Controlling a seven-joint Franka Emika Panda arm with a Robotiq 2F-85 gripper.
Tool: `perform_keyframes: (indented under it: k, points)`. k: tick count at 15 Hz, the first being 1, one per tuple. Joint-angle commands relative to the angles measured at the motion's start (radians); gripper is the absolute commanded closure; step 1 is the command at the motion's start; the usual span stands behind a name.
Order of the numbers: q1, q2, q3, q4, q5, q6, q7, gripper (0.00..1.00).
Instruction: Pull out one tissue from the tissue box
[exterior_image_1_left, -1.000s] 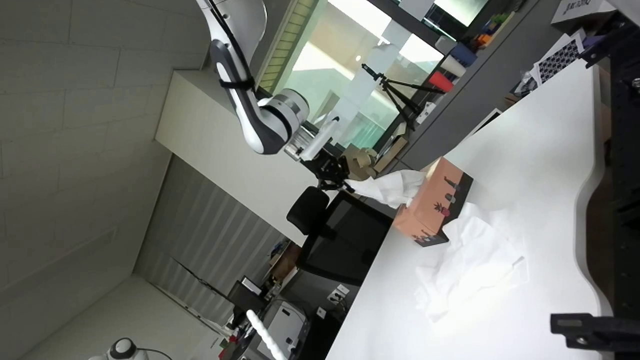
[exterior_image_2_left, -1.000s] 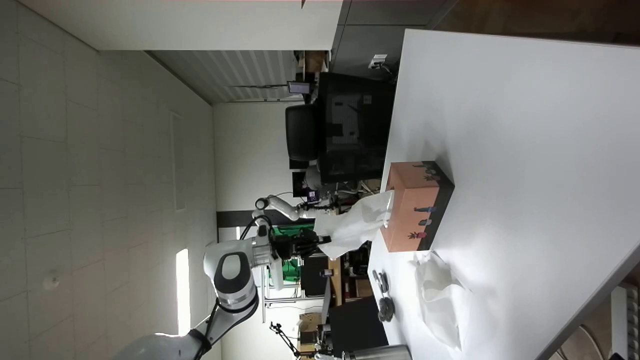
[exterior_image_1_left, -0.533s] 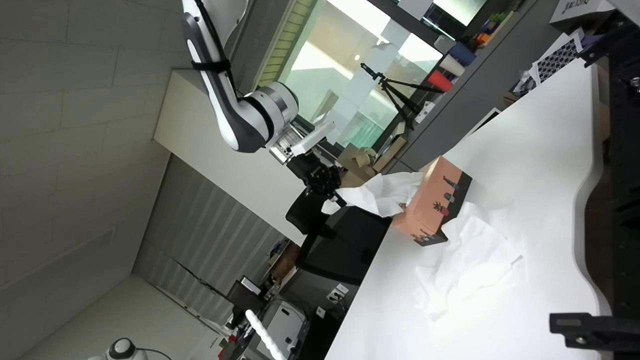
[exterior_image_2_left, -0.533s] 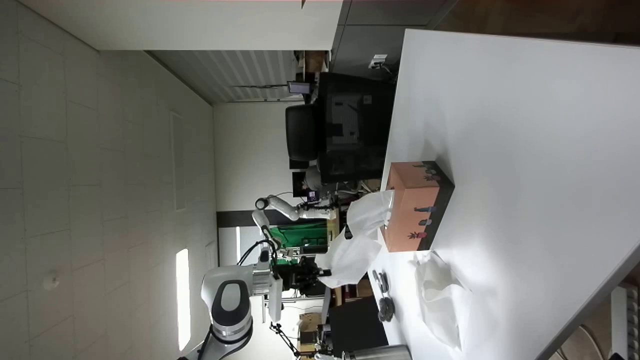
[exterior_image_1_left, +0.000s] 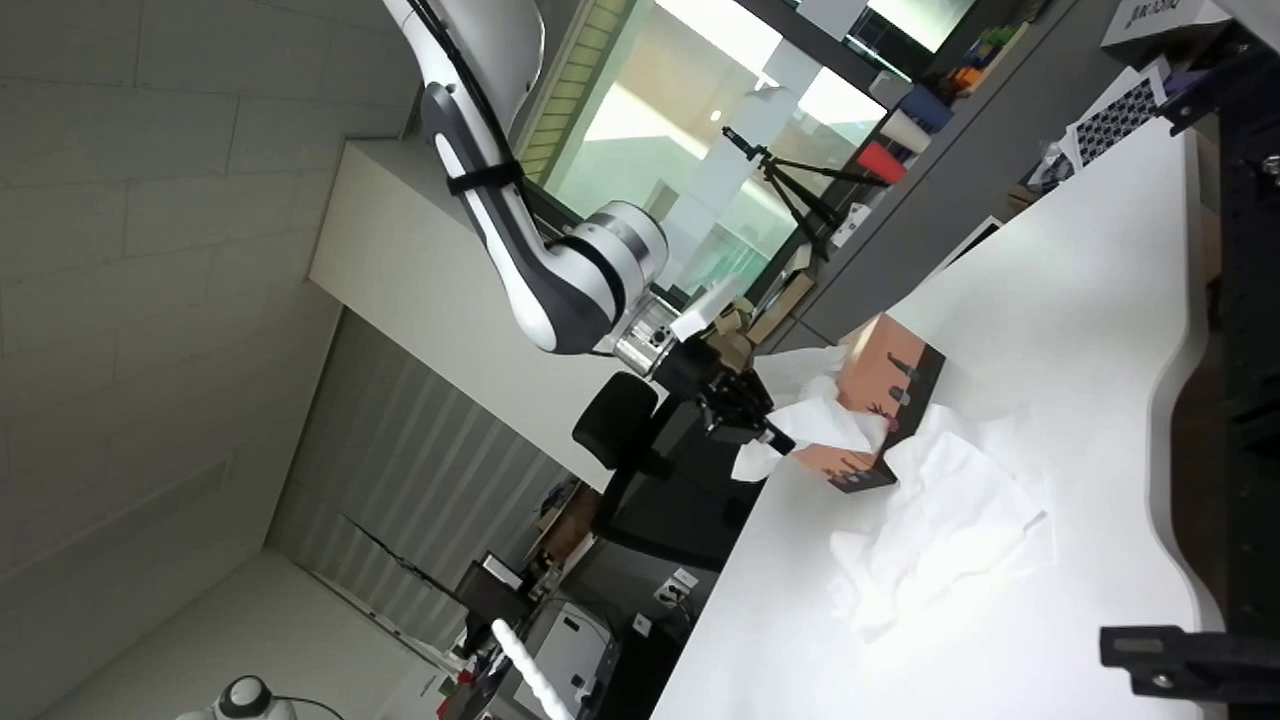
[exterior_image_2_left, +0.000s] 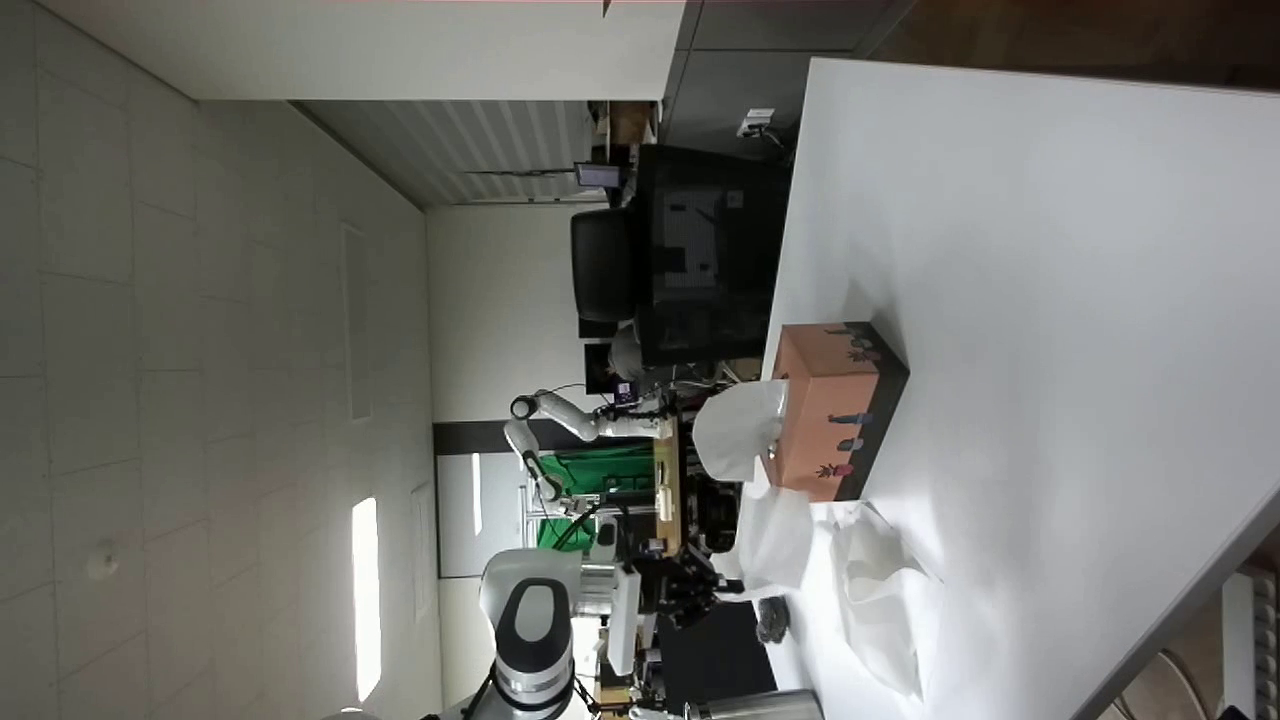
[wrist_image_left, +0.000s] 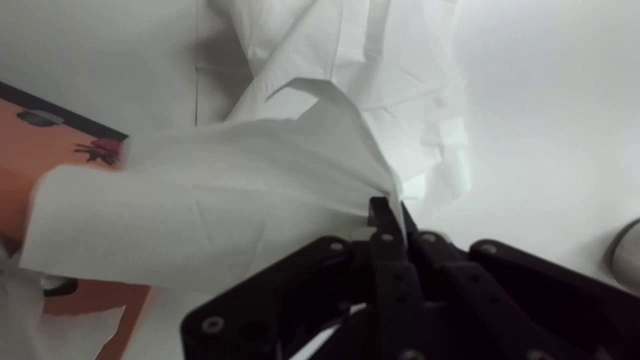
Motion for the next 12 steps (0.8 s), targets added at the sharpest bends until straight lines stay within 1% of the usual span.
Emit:
perform_keyframes:
  k: [1,5,7,8,10,12]
  points:
    - [-0.004,0.038,0.001,-0.009,-0.078,-0.033,-0.024,1.00]
    - [0.003,0.085,0.000,-0.009,-0.162,-0.066,-0.020,1.00]
    - [0.012,0.109,-0.008,-0.010,-0.210,-0.052,-0.002,1.00]
    - [0.017,0.120,-0.014,-0.014,-0.236,-0.027,0.011,1.00]
    - [0.028,0.139,-0.031,-0.026,-0.296,0.071,0.043,1.00]
    - [0.036,0.165,-0.045,-0.020,-0.338,0.139,0.067,1.00]
